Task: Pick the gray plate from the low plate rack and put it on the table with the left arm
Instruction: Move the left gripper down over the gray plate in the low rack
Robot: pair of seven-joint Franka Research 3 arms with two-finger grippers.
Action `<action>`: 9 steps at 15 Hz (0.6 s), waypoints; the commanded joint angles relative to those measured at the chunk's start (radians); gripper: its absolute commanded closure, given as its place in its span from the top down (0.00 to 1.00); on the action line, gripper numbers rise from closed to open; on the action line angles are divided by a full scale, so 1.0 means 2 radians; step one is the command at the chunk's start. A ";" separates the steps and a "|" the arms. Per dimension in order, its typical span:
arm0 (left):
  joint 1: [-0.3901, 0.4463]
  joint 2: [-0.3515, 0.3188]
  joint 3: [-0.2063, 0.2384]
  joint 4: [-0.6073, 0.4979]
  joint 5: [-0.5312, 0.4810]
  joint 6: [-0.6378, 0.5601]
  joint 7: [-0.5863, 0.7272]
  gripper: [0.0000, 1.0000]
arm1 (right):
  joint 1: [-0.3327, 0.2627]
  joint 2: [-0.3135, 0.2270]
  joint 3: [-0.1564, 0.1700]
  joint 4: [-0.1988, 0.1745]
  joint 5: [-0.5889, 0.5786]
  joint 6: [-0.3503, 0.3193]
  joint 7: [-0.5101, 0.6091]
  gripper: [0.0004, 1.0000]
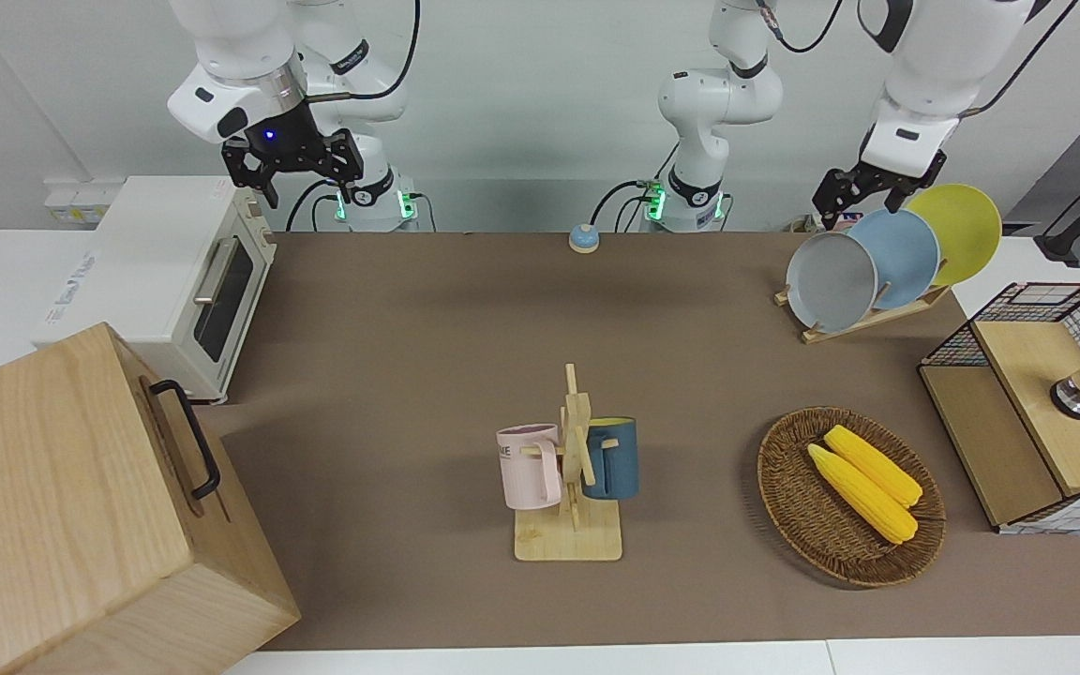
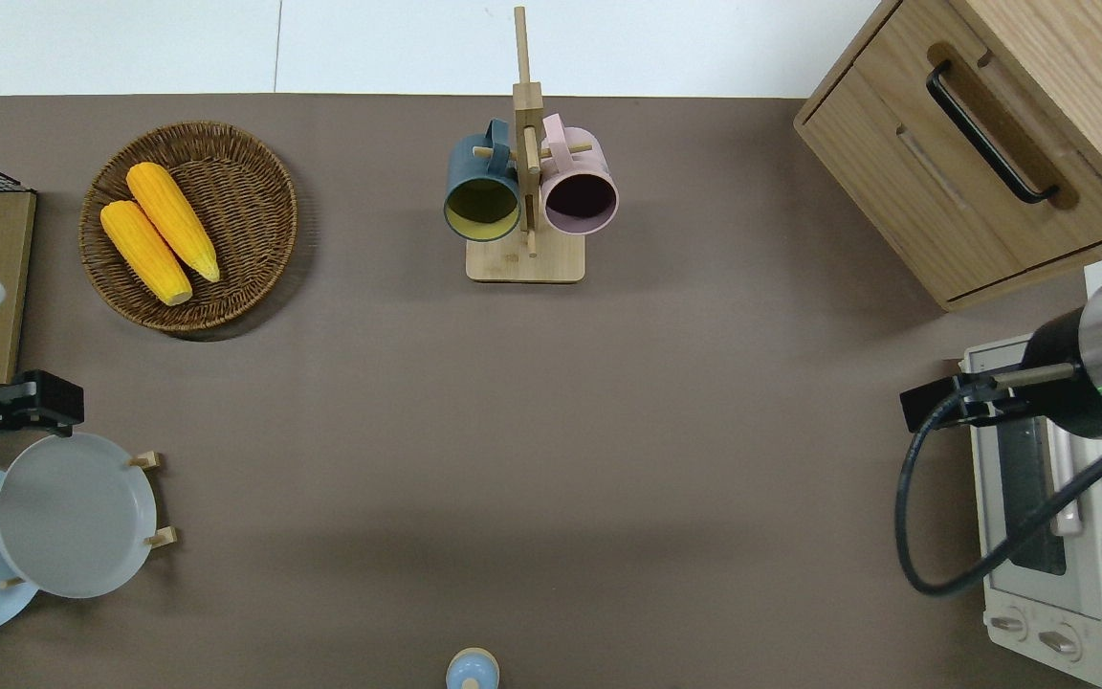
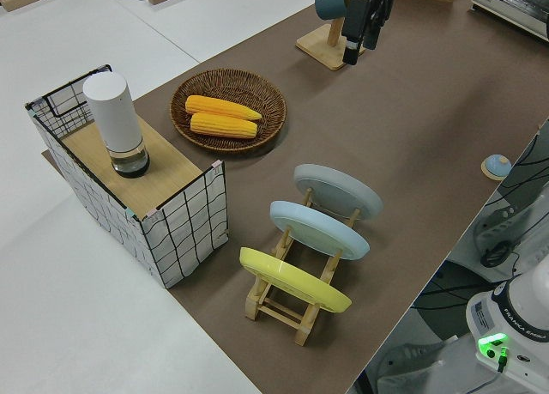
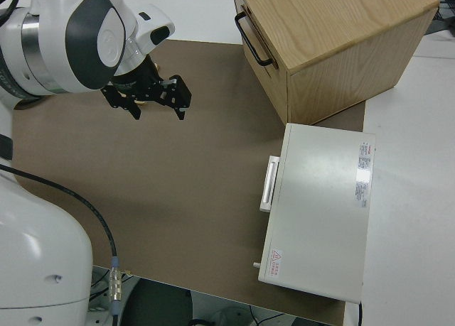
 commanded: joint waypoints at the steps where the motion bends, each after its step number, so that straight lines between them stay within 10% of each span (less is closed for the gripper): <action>1: -0.004 -0.026 0.001 -0.087 0.073 0.040 -0.006 0.99 | -0.007 -0.002 0.003 0.003 0.002 -0.008 -0.002 0.99; 9: -0.001 -0.030 0.038 -0.193 0.131 0.083 -0.010 0.99 | -0.007 -0.002 0.003 0.003 0.002 -0.008 -0.002 0.99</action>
